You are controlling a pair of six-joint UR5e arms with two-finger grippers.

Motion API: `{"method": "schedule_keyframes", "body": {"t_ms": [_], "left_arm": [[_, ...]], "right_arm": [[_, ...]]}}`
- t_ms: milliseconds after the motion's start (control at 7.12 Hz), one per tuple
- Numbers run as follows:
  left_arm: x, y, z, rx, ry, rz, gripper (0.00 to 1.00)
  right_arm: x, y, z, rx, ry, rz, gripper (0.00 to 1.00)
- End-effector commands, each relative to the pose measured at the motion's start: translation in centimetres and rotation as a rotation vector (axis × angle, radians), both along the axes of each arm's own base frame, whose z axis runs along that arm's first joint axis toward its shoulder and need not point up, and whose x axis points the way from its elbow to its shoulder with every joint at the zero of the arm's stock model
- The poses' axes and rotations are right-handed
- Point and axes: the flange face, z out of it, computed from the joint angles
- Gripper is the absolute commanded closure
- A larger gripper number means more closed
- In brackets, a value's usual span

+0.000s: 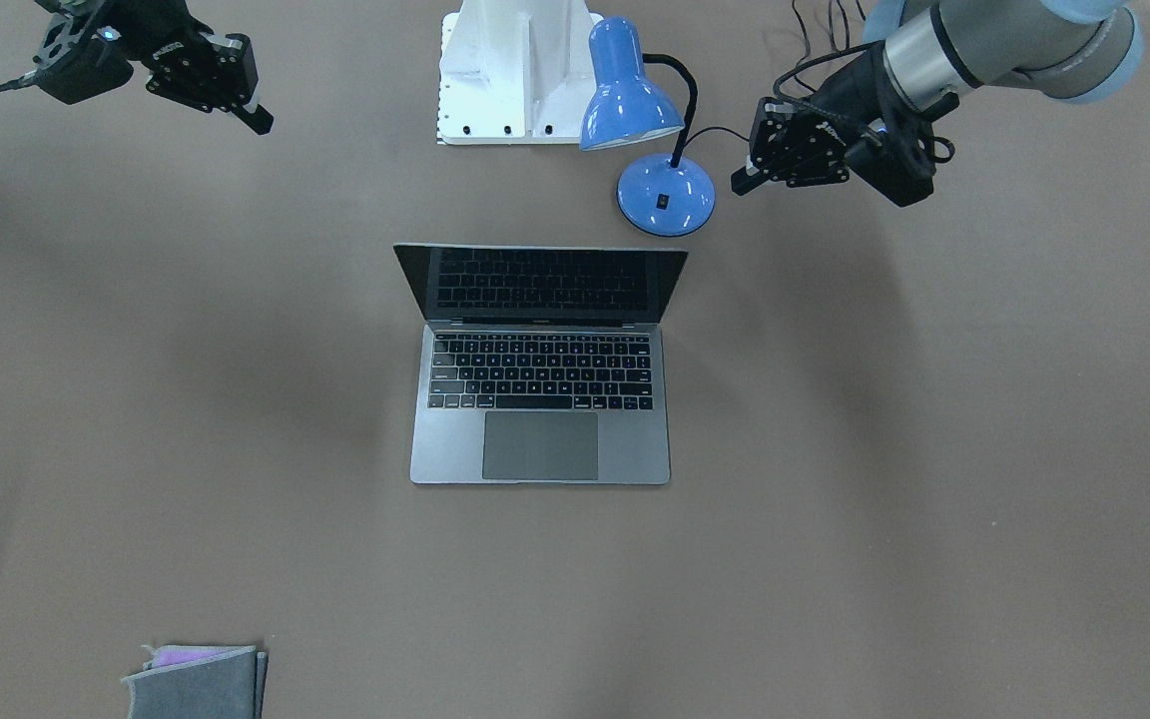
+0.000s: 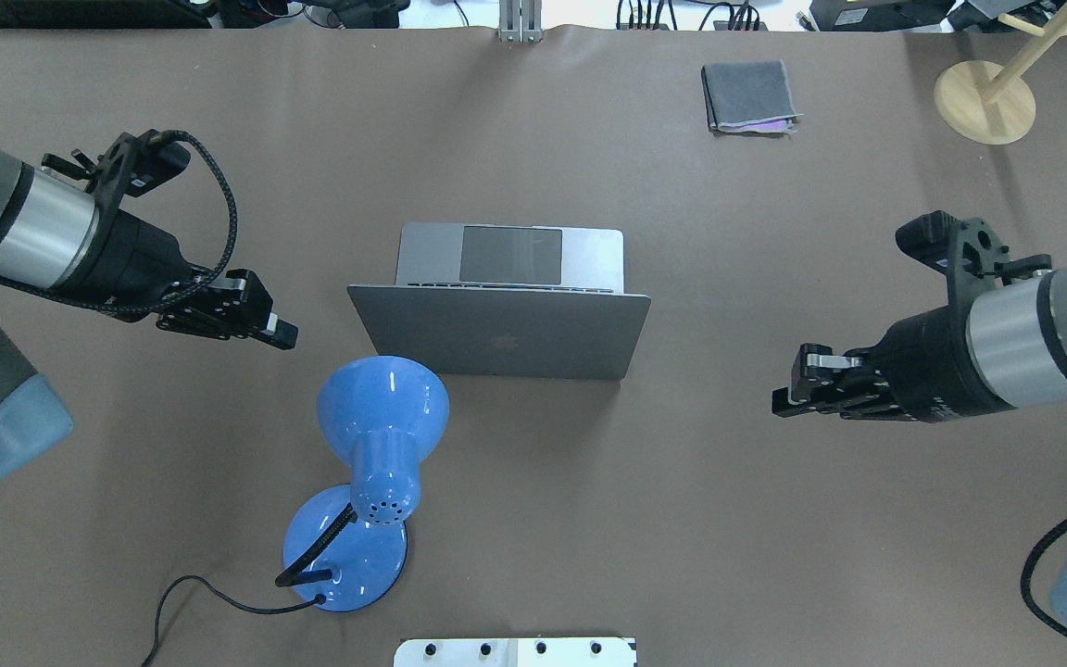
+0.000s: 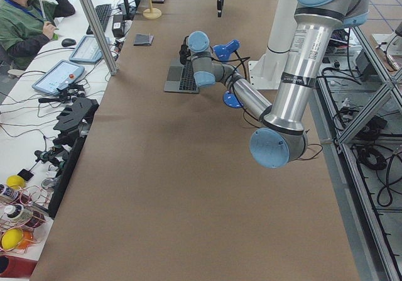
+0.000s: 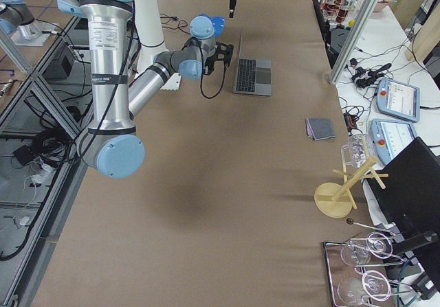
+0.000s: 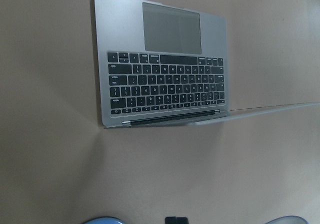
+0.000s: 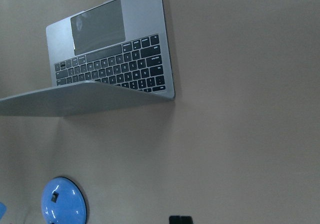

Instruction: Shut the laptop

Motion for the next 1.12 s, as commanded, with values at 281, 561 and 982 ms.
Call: {"method": "schedule_keyframes", "body": {"t_ms": [281, 561, 982], "left_arm": [[3.6, -2.9, -0.7, -0.032, -0.013, 0.009, 1.00], [4.9, -3.2, -1.2, -0.031, -0.012, 0.022, 1.00], [5.5, -4.0, -1.5, -0.029, -0.017, 0.004, 1.00]], "right_arm": [[-9.4, 1.5, -5.9, -0.018, 0.035, 0.050, 1.00], [-12.3, 0.1, -6.4, -0.008, 0.054, 0.080, 1.00], [-13.2, -4.6, -5.5, -0.017, 0.099, 0.144, 1.00]]}}
